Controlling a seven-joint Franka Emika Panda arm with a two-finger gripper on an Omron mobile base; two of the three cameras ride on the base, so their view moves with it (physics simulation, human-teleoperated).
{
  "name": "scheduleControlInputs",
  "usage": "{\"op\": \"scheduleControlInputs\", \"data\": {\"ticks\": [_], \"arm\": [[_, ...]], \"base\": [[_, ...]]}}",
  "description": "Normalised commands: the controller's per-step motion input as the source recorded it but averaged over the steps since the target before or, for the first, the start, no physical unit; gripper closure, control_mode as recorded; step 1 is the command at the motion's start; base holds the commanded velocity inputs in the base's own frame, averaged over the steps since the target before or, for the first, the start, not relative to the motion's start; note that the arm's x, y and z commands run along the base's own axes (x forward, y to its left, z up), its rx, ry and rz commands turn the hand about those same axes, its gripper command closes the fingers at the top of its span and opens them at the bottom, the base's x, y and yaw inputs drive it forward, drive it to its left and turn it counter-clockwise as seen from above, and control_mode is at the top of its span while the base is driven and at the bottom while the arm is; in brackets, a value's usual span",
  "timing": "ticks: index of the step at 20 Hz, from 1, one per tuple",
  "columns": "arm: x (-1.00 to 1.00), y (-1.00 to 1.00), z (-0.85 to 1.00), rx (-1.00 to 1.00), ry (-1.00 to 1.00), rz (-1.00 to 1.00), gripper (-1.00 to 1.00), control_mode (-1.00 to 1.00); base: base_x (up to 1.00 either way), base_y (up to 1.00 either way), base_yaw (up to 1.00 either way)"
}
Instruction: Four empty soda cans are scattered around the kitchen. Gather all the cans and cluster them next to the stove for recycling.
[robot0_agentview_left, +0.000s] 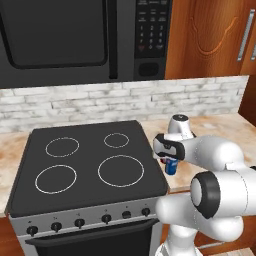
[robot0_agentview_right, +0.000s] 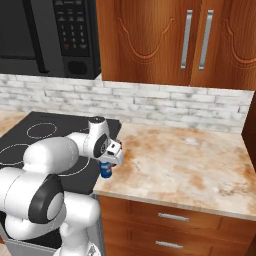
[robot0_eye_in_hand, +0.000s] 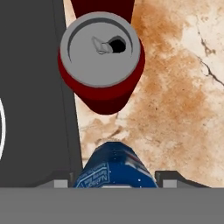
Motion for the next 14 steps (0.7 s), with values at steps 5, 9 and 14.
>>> {"op": "scheduleControlInputs", "data": {"ticks": [5, 9, 14], "arm": [[0.0, 0.0, -0.01, 0.0, -0.01, 0.0, -1.0, -1.0], [0.0, 0.0, 0.0, 0.0, 0.0, 0.0, -1.0, -1.0], [0.0, -0.08, 0.13, 0.0, 0.05, 0.0, -1.0, -1.0]], "base": [[0.0, 0.0, 0.0], [0.0, 0.0, 0.0], [0.0, 0.0, 0.0]]}}
